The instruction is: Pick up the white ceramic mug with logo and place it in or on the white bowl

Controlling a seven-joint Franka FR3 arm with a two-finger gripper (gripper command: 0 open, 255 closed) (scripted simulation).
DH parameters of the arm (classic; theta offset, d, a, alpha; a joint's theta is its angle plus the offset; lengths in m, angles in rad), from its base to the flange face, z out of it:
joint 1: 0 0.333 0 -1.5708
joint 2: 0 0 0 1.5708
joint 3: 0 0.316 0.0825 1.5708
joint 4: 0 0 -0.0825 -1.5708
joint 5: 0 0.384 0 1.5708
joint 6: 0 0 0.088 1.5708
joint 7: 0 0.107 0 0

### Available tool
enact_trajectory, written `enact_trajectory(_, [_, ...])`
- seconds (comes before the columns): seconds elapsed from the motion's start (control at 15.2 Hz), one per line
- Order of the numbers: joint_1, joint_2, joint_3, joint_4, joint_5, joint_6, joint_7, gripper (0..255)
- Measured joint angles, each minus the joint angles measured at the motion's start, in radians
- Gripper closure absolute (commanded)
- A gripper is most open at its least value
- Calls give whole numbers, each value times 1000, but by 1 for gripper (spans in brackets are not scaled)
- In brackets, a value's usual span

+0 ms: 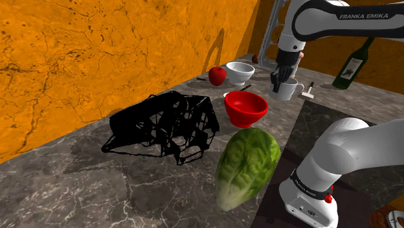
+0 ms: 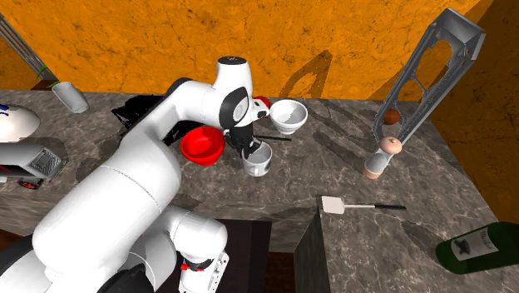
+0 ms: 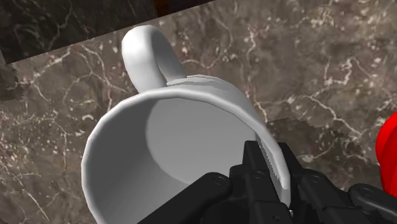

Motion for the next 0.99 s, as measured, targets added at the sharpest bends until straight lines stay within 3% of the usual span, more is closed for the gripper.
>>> enact_trajectory(0.99, [7, 39, 18, 226, 17, -187, -17, 255])
